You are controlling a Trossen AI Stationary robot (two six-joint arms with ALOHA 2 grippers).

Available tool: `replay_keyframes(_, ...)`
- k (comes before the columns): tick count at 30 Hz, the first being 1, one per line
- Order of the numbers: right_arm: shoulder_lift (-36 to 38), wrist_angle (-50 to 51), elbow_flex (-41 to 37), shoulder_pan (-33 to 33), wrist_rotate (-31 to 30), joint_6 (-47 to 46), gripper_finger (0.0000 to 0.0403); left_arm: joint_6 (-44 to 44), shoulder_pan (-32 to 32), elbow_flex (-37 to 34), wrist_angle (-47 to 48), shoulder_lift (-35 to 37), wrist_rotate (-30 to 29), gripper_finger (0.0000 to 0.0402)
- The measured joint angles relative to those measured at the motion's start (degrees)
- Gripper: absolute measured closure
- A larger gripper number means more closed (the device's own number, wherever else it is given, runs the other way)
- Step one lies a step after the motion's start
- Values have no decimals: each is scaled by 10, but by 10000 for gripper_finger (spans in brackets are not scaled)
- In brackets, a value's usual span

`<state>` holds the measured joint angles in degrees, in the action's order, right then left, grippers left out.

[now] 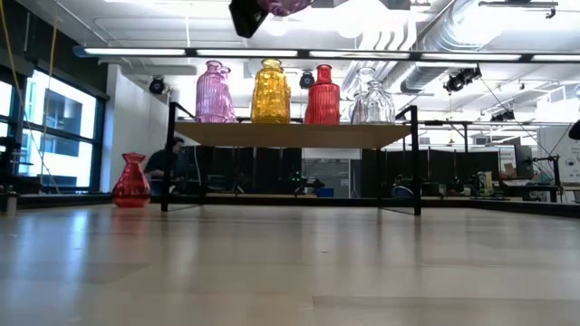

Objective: Sort vases onto shelf
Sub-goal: Put the pink vase on the shelf aligned with the other pink vases

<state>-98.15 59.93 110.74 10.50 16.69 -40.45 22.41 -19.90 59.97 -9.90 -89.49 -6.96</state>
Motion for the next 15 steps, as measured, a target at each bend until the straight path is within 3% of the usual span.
replay_keyframes(6, 0, 25, 68, -2, 0, 5, 273, 0, -10, 0, 6, 3, -46, 148)
replay_keyframes(15, 0, 71, 213, -2, 0, 56, 273, 14, -46, 0, 32, 68, -223, 148)
